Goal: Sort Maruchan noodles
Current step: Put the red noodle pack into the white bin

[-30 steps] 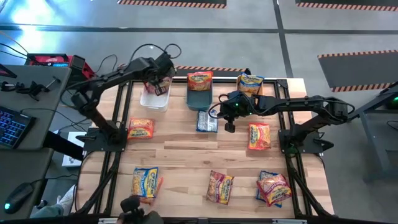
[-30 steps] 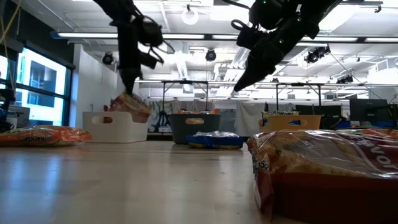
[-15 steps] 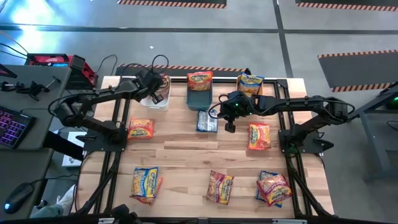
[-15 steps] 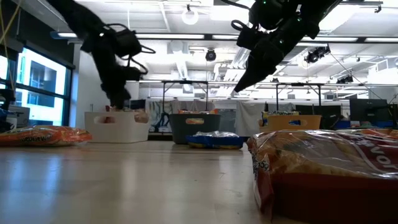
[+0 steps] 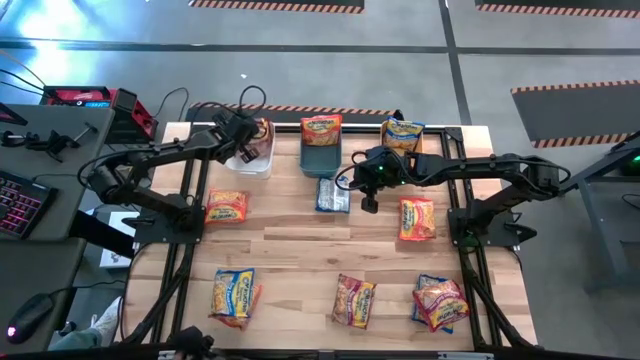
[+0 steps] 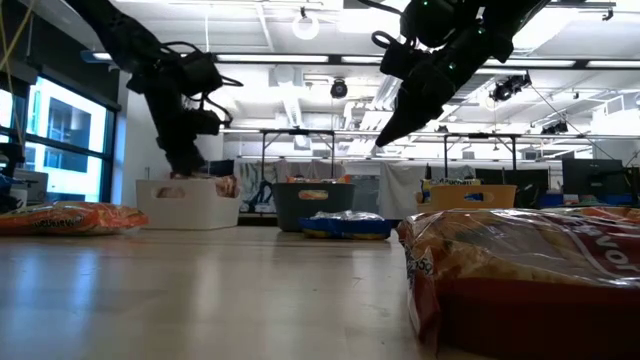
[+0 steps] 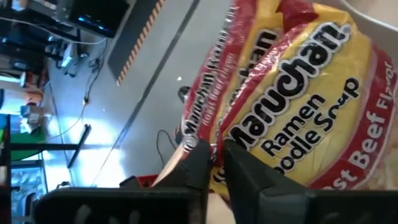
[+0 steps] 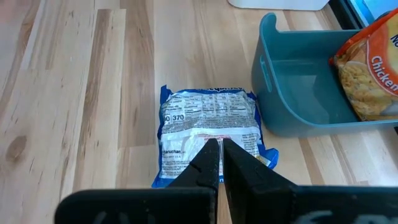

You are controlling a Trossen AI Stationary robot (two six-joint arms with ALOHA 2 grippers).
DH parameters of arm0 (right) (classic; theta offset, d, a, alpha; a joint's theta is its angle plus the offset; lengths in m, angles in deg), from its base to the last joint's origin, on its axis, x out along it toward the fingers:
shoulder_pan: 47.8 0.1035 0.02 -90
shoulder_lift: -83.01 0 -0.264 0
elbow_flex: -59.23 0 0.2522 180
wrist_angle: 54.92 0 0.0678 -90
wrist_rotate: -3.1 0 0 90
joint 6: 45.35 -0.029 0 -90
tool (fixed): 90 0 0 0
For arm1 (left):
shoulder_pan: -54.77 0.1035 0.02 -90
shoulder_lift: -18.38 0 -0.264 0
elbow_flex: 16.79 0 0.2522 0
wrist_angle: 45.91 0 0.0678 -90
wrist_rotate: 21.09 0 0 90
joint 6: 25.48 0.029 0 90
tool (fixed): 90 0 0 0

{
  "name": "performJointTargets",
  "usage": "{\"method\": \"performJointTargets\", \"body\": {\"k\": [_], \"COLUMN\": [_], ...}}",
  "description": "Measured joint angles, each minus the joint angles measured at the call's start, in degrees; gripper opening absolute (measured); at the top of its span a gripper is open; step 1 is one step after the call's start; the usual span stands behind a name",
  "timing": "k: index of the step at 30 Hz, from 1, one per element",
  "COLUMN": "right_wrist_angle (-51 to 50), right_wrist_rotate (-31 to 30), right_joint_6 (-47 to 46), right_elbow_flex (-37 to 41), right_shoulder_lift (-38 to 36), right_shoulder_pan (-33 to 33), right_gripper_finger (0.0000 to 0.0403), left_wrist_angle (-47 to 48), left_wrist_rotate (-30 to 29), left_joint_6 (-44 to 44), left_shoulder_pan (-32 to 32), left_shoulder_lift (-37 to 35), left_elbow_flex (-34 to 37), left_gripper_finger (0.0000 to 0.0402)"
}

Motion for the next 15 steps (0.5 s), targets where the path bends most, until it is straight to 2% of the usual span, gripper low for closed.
{"method": "performJointTargets", "body": {"k": [8,11,15], "right_wrist_angle": [0.00,-0.03,-0.31], "right_wrist_rotate": [0.00,0.00,0.00], "right_joint_6": [0.00,0.00,0.00], "right_elbow_flex": [0.00,0.00,0.00], "right_shoulder_lift": [0.00,0.00,0.00], "right_shoulder_pan": [0.00,0.01,0.02], "right_gripper_finger": [0.0000,0.0000,0.0000], "left_wrist_angle": [8.21,12.40,18.85], "left_wrist_rotate": [2.17,7.28,16.93], "left_joint_6": [-3.49,-4.45,-4.57], "left_shoulder_pan": [-0.50,-0.20,0.44], "left_shoulder_lift": [0.00,0.00,0.00], "left_elbow_flex": [-4.51,-7.65,-12.11], "left_gripper_finger": [0.0117,0.0137,0.0150]}}
